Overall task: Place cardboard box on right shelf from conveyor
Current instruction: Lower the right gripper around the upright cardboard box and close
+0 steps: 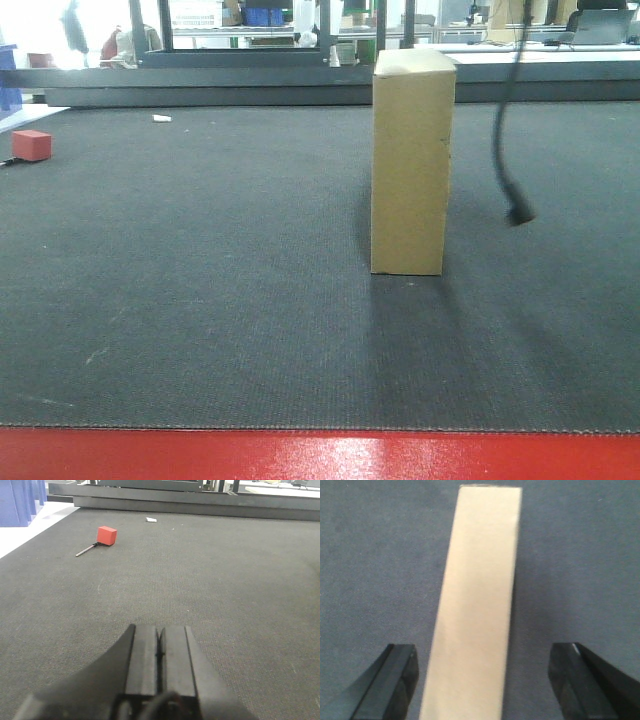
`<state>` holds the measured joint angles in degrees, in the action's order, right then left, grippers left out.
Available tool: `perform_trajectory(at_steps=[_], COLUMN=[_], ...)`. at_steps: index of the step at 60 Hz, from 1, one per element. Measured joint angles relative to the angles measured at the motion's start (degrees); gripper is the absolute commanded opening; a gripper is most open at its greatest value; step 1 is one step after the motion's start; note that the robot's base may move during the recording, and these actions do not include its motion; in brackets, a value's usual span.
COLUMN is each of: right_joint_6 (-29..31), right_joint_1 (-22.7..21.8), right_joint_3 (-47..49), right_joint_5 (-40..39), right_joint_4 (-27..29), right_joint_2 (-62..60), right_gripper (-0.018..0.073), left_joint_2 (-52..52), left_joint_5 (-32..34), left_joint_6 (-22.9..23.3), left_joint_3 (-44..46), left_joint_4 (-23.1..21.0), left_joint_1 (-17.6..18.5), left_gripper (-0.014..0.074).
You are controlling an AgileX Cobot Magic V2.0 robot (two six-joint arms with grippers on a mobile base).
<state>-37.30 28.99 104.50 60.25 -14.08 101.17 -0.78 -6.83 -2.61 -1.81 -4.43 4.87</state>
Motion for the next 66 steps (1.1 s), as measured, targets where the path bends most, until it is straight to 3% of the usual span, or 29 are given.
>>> perform_trajectory(at_steps=[48, 53, 62, 66], right_joint_6=[-4.5, -4.6, -4.5, -3.9], right_joint_1=[0.7, 0.3, -0.2, -0.7], right_joint_3=[1.1, 1.1, 1.1, 1.1], right_joint_5=[0.3, 0.2, 0.1, -0.1], right_joint_4=[-2.9, -1.8, -0.2, 0.8], right_joint_2=[9.0, 10.0, 10.8, 10.8], right_gripper=[0.062, 0.0559, 0.0303, 0.0246], left_joint_2=[0.0, 0.0, 0.0, 0.0], left_joint_5=[0.0, 0.0, 0.0, 0.0], left_joint_6=[0.0, 0.0, 0.0, 0.0], left_joint_3=[0.0, 0.0, 0.0, 0.0], left_joint_4=[0.0, 0.0, 0.0, 0.0], left_joint_1=[0.0, 0.0, 0.0, 0.0], left_gripper=[-0.0116, -0.0116, -0.0116, -0.0116])
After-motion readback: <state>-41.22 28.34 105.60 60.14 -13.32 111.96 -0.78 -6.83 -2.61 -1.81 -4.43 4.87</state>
